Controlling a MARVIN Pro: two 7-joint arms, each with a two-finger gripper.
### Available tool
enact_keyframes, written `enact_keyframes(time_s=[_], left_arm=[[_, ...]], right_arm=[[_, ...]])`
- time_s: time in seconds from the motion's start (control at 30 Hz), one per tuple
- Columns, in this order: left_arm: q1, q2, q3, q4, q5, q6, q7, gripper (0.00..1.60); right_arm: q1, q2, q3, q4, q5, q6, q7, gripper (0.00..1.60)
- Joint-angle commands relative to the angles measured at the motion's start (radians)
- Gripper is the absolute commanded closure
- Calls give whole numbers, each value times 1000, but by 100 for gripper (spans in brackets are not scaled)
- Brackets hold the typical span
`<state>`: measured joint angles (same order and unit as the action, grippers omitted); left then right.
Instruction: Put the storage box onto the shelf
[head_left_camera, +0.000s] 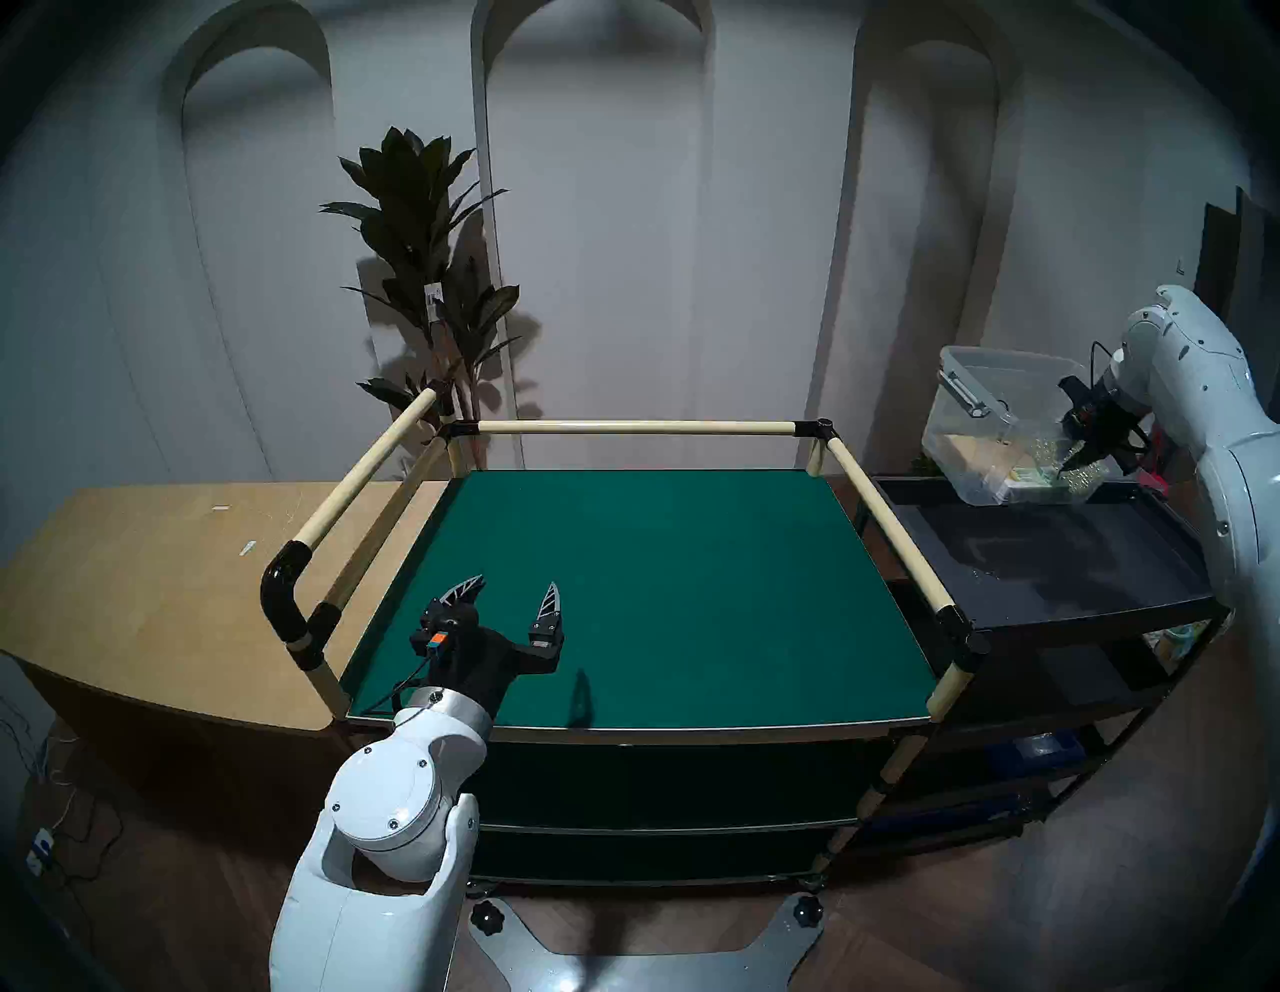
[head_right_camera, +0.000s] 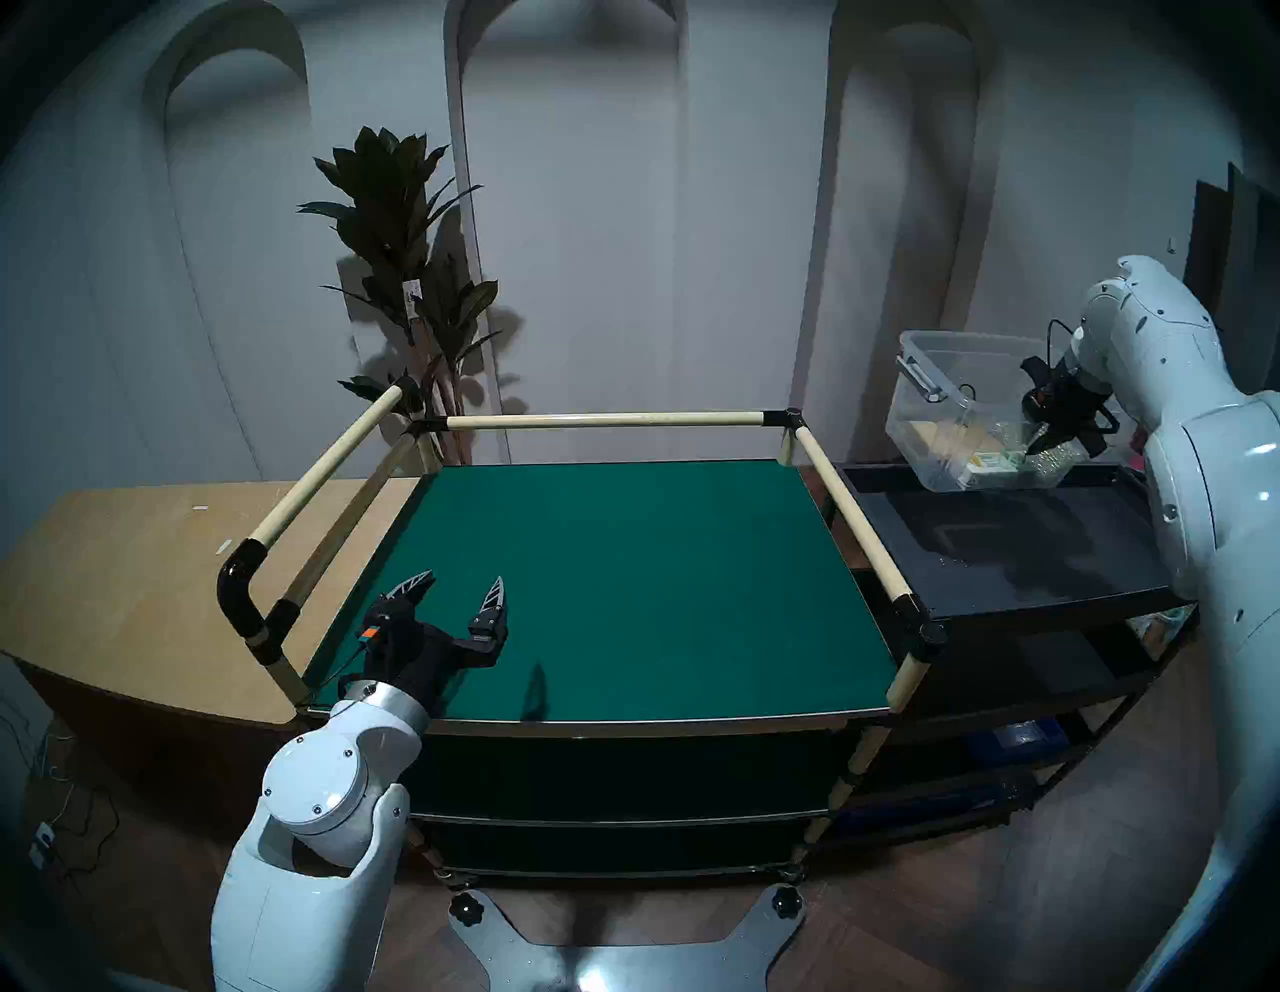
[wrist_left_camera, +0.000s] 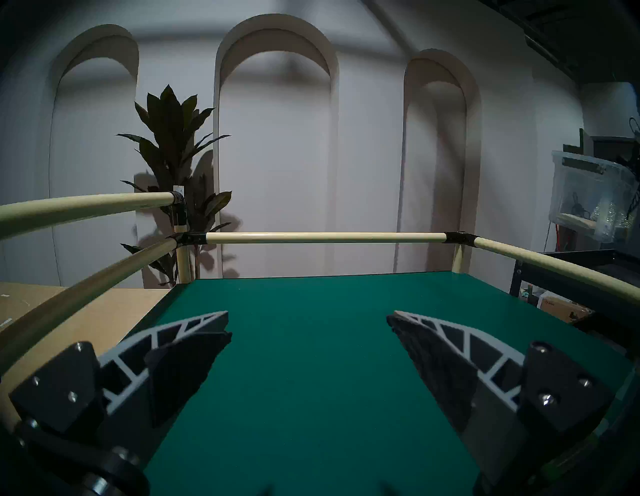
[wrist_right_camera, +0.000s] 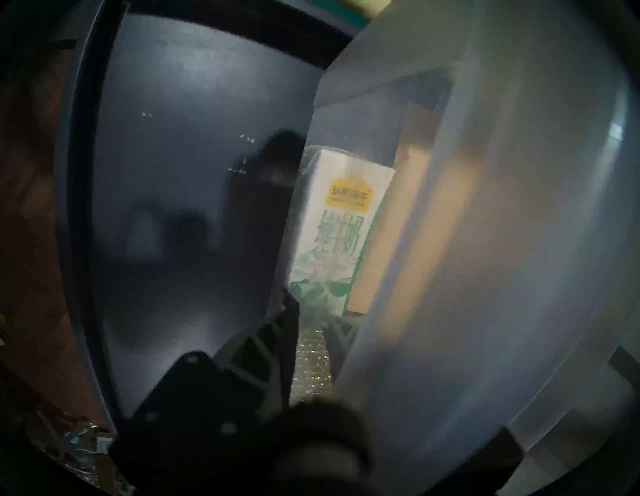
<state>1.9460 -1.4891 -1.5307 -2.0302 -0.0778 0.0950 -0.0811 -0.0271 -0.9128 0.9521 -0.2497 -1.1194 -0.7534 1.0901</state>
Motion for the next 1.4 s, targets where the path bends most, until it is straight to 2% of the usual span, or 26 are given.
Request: enact_keyframes(time_s=[0.0, 0.53, 0.77, 1.0, 1.37], left_arm=[[-8, 1, -1, -20, 0, -6, -1, 0], [-8, 1, -1, -19, 0, -6, 0, 0], [-9, 1, -1, -18, -1, -5, 0, 0], [-9, 1, -1, -16, -1, -5, 0, 0], [-10, 1, -1, -14, -1, -5, 1, 0]], right_arm=[[74, -102, -16, 9, 8, -61, 100, 160], [129, -207, -114, 133, -34, -206, -56, 160], [154, -255, -149, 150, -68, -206, -110, 160], [186, -307, -170, 144, -88, -206, -124, 160], [186, -398, -186, 150, -100, -206, -138, 160]])
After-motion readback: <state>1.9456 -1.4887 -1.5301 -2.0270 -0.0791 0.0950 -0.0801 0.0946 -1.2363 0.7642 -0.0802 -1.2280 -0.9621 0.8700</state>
